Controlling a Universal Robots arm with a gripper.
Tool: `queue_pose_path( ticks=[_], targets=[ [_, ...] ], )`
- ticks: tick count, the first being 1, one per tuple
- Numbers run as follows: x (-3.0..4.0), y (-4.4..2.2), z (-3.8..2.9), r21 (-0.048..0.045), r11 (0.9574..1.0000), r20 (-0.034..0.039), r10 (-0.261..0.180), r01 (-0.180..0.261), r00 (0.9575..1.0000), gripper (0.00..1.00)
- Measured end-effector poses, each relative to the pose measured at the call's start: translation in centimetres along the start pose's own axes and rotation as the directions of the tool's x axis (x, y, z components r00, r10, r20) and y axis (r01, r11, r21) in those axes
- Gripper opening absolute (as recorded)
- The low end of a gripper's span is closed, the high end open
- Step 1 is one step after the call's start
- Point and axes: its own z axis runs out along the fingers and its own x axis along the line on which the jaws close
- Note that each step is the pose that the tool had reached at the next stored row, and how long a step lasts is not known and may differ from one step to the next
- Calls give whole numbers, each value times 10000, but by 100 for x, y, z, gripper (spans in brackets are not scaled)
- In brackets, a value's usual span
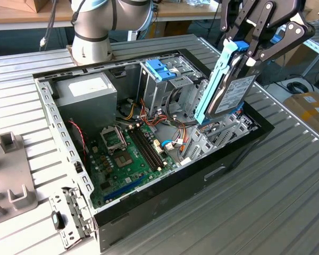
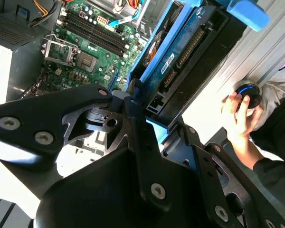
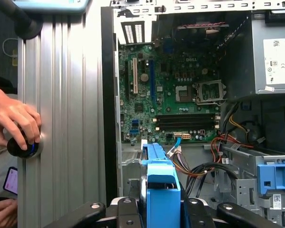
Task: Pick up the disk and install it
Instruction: 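Pick up the disk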
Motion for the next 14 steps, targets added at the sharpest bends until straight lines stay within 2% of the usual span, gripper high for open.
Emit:
queue_pose_path(
  ticks=[14],
  targets=[
    [-2,-73,0,1,10000,-40,2,-2,10000,37]
  ],
)
